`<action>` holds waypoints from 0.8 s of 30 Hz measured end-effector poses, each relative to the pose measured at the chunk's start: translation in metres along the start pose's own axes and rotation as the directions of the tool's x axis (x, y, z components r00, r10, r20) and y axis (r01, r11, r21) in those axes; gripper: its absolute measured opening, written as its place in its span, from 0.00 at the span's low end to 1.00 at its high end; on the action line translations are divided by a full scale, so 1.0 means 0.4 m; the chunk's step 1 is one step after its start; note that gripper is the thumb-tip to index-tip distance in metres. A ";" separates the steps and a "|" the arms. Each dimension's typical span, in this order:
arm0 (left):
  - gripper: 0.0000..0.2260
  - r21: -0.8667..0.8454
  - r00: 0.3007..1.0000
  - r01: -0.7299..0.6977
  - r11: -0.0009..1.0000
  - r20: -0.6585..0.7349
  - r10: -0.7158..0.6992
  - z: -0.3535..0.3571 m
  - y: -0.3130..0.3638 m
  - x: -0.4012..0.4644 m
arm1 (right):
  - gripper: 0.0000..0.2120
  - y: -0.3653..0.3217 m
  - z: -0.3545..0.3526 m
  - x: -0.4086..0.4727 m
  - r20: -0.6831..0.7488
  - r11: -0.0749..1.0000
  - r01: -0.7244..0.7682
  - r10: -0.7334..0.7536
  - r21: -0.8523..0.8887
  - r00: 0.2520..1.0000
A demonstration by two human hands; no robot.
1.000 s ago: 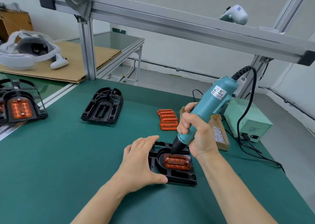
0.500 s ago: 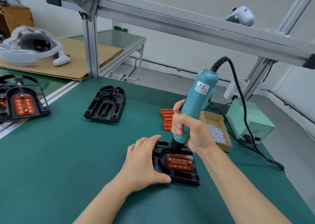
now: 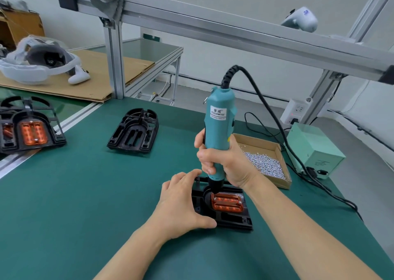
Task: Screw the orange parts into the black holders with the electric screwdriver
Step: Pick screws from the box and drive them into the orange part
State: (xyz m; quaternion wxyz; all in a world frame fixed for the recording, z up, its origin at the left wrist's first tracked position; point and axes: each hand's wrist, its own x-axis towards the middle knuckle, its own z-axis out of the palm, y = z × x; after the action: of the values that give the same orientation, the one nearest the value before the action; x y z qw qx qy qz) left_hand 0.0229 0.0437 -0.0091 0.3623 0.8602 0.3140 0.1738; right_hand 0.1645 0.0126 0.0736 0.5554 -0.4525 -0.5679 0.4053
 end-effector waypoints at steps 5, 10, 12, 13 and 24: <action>0.49 -0.001 1.000 0.009 1.000 0.003 -0.009 0.002 -0.001 0.002 | 0.11 0.012 -0.008 -0.018 -0.094 0.998 0.066 -0.065 0.016 0.993; 0.50 -0.006 1.000 0.016 1.000 0.008 -0.016 0.004 -0.002 0.002 | 0.11 0.014 -0.015 -0.029 -0.154 0.995 0.092 -0.084 0.047 0.985; 0.50 -0.004 1.000 0.017 1.000 0.008 -0.017 0.003 -0.003 0.002 | 0.11 0.013 -0.012 -0.028 -0.143 0.995 0.091 -0.085 0.039 0.986; 0.50 -0.003 1.000 0.017 1.000 0.009 -0.017 0.004 -0.003 0.003 | 0.11 0.012 -0.011 -0.028 -0.137 0.995 0.090 -0.085 0.034 0.987; 0.48 -0.046 1.000 0.019 0.999 0.018 -0.019 0.000 -0.008 0.002 | 0.11 0.012 0.001 -0.026 -0.041 0.999 0.036 -0.036 0.014 0.999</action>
State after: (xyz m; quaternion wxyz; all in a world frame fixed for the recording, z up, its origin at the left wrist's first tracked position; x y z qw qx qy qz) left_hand 0.0222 0.0460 -0.0114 0.3866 0.8500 0.3148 0.1702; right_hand 0.1640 0.0037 0.0663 0.5773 -0.4463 -0.5615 0.3902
